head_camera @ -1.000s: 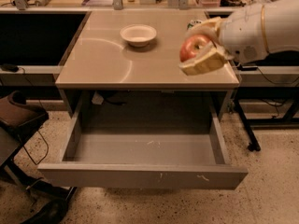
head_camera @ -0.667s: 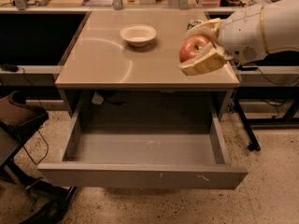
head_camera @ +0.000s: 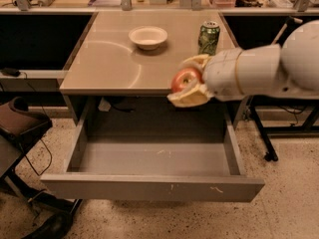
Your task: Place apple into top drawer
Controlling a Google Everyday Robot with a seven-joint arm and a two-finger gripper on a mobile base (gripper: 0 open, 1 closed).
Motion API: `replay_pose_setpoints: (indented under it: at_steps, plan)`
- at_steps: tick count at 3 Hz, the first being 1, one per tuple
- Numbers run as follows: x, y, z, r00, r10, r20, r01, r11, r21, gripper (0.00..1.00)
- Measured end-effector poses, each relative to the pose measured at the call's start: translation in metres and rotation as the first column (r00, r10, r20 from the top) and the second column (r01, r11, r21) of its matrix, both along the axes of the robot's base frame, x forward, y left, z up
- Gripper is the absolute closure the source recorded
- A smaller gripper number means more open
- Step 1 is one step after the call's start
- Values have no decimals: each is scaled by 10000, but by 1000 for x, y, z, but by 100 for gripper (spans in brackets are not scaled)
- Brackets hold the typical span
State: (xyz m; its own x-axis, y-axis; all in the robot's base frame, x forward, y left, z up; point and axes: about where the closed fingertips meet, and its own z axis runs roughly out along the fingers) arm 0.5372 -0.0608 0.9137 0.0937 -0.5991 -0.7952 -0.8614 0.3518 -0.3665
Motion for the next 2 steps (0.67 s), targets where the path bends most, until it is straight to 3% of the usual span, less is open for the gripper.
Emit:
replay_pose_setpoints:
  at_steps: [1,2]
  plan:
    - [5,28,-78,9961,-546,-689,526,9981,-309,100]
    - [28,41,-132,9841,-1432,-1053,1359,9880,-738,100]
